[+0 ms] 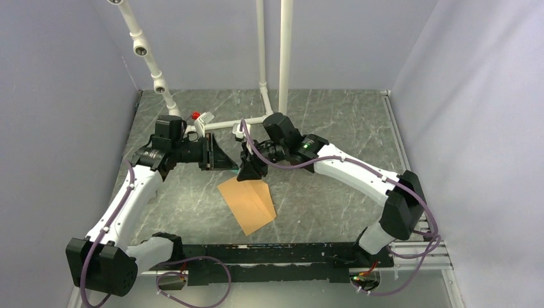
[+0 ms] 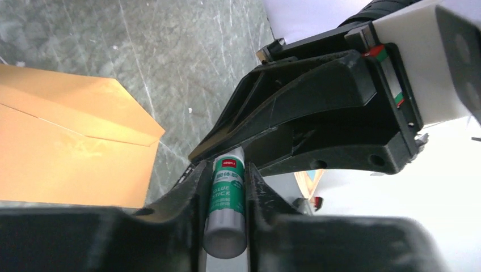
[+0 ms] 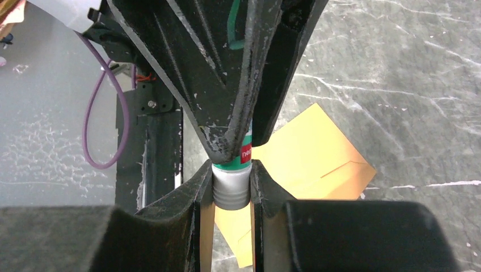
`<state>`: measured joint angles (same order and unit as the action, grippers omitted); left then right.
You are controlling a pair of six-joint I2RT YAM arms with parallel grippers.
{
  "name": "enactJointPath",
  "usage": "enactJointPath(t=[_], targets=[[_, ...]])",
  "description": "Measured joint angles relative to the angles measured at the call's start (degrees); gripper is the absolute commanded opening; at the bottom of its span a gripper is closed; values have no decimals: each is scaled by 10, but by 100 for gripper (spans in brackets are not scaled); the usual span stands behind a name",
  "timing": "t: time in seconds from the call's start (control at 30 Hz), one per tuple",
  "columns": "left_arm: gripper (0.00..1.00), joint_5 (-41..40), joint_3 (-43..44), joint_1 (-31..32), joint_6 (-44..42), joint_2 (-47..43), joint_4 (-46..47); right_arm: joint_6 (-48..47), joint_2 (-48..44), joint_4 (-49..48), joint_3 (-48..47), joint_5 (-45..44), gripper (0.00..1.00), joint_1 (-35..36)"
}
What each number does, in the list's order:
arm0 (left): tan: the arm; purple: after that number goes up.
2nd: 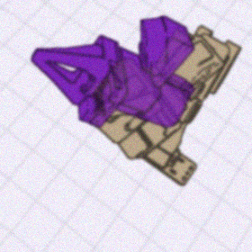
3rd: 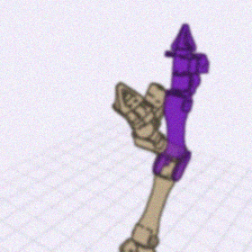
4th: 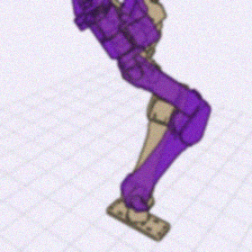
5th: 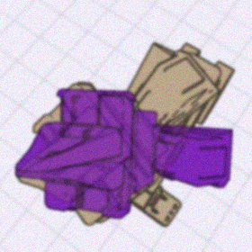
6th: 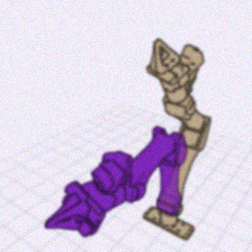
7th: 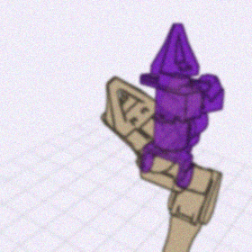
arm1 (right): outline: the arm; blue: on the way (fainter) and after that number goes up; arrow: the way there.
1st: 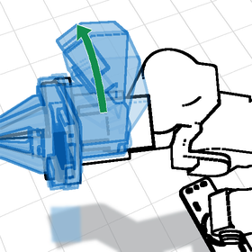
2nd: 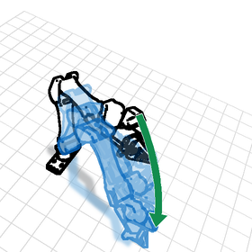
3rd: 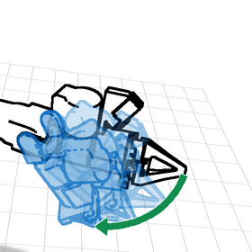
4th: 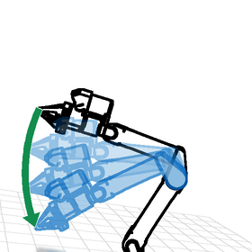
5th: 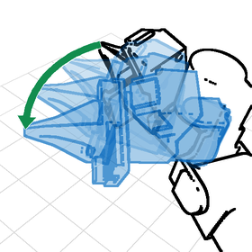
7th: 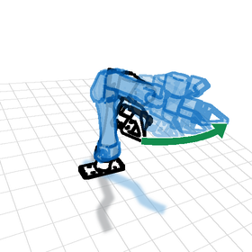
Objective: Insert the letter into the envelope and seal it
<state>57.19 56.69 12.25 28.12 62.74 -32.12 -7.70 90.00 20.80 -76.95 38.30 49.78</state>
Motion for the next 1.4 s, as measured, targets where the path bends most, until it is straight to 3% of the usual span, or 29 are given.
enactJointPath(t=[0.03, 0.13, 0.2, 0.23, 0.3, 0.37, 0.4, 0.63, 0.9, 0.97, 1.07, 1.13, 1.4], targets=[[5, 2, 0, -1, -5, 2, -4, -3, 0, 2, 0, 1, 0, 0], [3, 19, 0, -2, -19, 9, -9, -9, 0, 10, 0, 2, 0, 1], [3, 21, 0, -2, -24, 10, -13, -9, 0, 12, 0, 1, 18, 2], [2, 21, 0, -2, -26, 10, -14, -8, 0, 12, 0, 1, 36, 2], [2, 19, 0, -2, -24, 10, -12, -3, -2, 11, 1, -2, 59, 2], [3, 25, 0, 0, -17, 8, -11, 12, -12, 5, 8, -20, 73, 1], [3, 30, 0, 2, -8, 5, -5, 20, -20, 1, 14, -26, 75, -2], [2, 59, 0, 5, 99, -25, 122, 112, -122, -77, 51, -52, 77, -12], [3, 66, 13, 5, 235, -37, 278, 257, -272, -264, 143, -122, 76, -12], [2, 68, 21, 5, 268, -37, 317, 280, -279, -304, 151, -125, 73, -13], [2, 76, 33, 5, 295, -37, 354, 289, -269, -339, 151, -119, 57, -13], [2, 85, 40, 5, 304, -37, 369, 288, -262, -364, 159, -108, 52, -13], [2, 112, 43, 5, 341, -37, 421, 244, -234, -398, 165, -75, 53, -12]])
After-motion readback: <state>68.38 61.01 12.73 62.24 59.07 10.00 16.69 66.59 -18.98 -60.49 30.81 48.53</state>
